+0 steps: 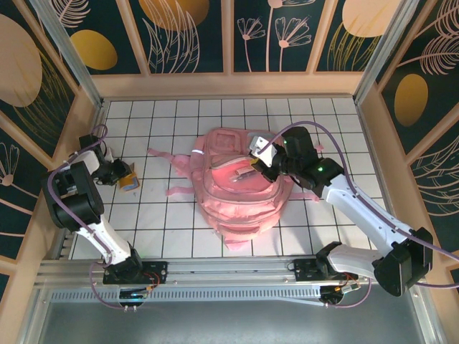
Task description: Pack books, pencil case, and school supplies into a backpack
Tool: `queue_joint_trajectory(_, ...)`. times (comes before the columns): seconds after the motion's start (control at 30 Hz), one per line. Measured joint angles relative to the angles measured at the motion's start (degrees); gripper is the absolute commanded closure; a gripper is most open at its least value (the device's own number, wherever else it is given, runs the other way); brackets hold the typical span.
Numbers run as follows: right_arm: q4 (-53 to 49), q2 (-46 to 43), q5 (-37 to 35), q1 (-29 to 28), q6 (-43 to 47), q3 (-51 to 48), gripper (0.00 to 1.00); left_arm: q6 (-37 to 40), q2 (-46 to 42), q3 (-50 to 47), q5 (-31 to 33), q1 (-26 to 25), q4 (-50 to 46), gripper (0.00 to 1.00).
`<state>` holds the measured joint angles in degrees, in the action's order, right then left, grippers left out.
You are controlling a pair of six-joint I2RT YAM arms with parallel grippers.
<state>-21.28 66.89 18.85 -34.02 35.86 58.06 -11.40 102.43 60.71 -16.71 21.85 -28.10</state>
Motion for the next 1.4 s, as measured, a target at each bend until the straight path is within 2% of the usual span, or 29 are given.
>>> queue_joint_trajectory(0.07, 0.0, 0.0, -0.1, -0.1, 0.1, 0.0, 1.00, -0.3, -0.3, -0.5, -0.7, 0.0, -0.2, 0.14)
queue_joint_trajectory(0.13, 0.0, 0.0, -0.4, -0.3, 0.2, 0.0, 1.00, -0.4, -0.3, -0.6, -1.9, 0.0, -0.5, 0.01)
queue_joint_trajectory(0.2, 0.0, 0.0, -0.7, -0.5, 0.3, 0.0, 1.00, -0.7, -0.9, -0.5, -3.9, -0.5, -0.5, 0.01)
queue_joint_trajectory(0.3, 0.0, 0.0, -0.9, -0.7, 0.5, 0.0, 1.00, -1.2, -2.1, -1.1, -3.3, -0.5, -1.0, 0.04)
queue_joint_trajectory(0.43, -0.3, 0.0, -0.9, -0.9, 1.2, 0.0, 1.00, -2.7, -5.9, -2.5, -2.8, 0.8, -1.3, 0.24)
queue_joint_trajectory(0.5, -0.5, 0.0, -0.9, -0.9, 1.3, 0.0, 1.00, -4.2, -8.3, -3.0, -5.1, 3.6, -0.5, 0.47)
queue_joint_trajectory(0.53, -0.5, 0.0, -1.0, -1.0, 1.3, 0.0, 1.00, -5.2, -9.1, -3.1, -5.9, 4.9, -0.1, 0.54)
queue_joint_trajectory(0.6, -0.7, 0.0, -1.1, -1.0, 1.3, 0.0, 1.00, -6.3, -10.6, -3.5, -7.4, 8.0, 1.0, 0.63)
queue_joint_trajectory(0.67, -0.8, 0.0, -1.1, -1.0, 1.4, 0.0, 1.00, -7.2, -11.1, -3.5, -8.6, 9.5, 1.4, 0.62)
queue_joint_trajectory(0.9, -0.9, -0.2, -1.6, -1.3, 1.8, 0.0, 1.00, -8.2, -9.1, -6.9, -12.9, 9.4, 2.6, 0.65)
queue_joint_trajectory(1.13, -1.0, -0.4, -2.5, -1.7, 2.7, 0.0, 1.00, -8.0, -4.7, -8.2, -15.8, 9.4, 3.2, 0.62)
queue_joint_trajectory(1.27, -1.3, -0.5, -2.5, -1.7, 2.8, 0.0, 1.00, -8.0, -3.5, -8.3, -17.6, 9.4, 5.0, 0.66)
queue_joint_trajectory(1.4, -1.3, -0.5, -2.5, -1.7, 2.8, 0.0, 1.00, -7.8, -2.8, -8.8, -19.5, 9.5, 6.7, 0.54)
